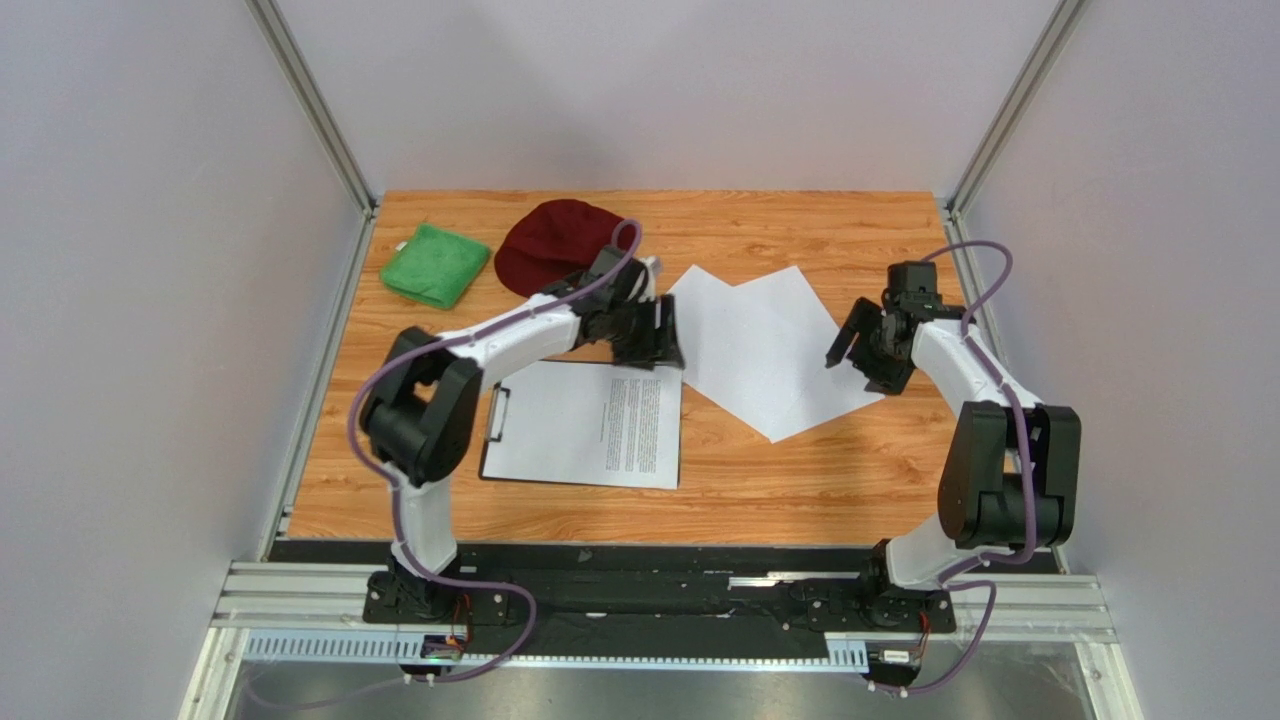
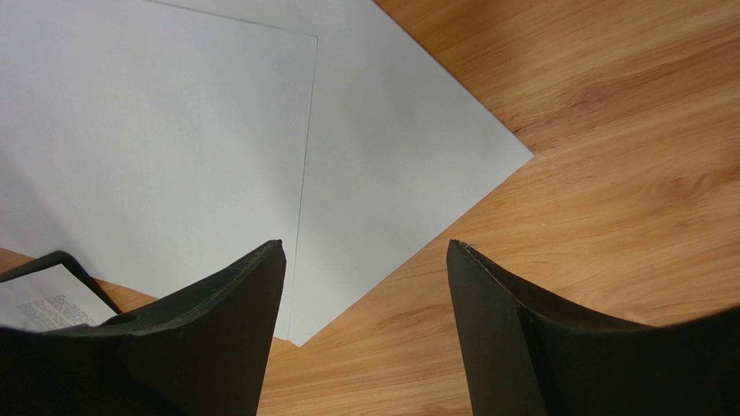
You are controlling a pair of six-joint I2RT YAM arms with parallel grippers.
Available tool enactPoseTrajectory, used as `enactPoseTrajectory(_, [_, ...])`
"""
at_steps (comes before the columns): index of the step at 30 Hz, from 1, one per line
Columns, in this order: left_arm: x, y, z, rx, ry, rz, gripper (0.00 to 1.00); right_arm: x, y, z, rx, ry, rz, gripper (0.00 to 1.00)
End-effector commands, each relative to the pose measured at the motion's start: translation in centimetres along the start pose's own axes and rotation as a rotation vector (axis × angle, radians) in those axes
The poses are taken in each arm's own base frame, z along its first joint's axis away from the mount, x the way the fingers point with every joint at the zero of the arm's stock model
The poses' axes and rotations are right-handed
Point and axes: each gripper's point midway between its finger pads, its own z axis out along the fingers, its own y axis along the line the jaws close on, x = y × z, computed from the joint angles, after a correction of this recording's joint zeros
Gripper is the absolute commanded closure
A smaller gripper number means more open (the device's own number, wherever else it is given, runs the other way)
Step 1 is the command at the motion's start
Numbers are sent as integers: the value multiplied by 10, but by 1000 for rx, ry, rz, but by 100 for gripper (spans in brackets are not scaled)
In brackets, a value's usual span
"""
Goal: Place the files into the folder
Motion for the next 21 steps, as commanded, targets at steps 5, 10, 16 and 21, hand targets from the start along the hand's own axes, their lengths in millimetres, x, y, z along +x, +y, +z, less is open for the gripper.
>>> enactPoseTrajectory(5, [-95,-75,84,219,-123,-81,39,-22,58,-4,-272,-85,-18,24])
enactPoseTrajectory(10, [-96,-65,112,166,-81,-170,41,-26,62,6,-270,-69,-27,22])
enactPoseTrajectory(16, [-79,-46,124,81,-21,-238,42,-21,64,26,-231,-30,-30,22])
enactPoseTrajectory(21, [-74,-46,124,81,-10,-268,42,-5,62,40,-133,0,-31,24])
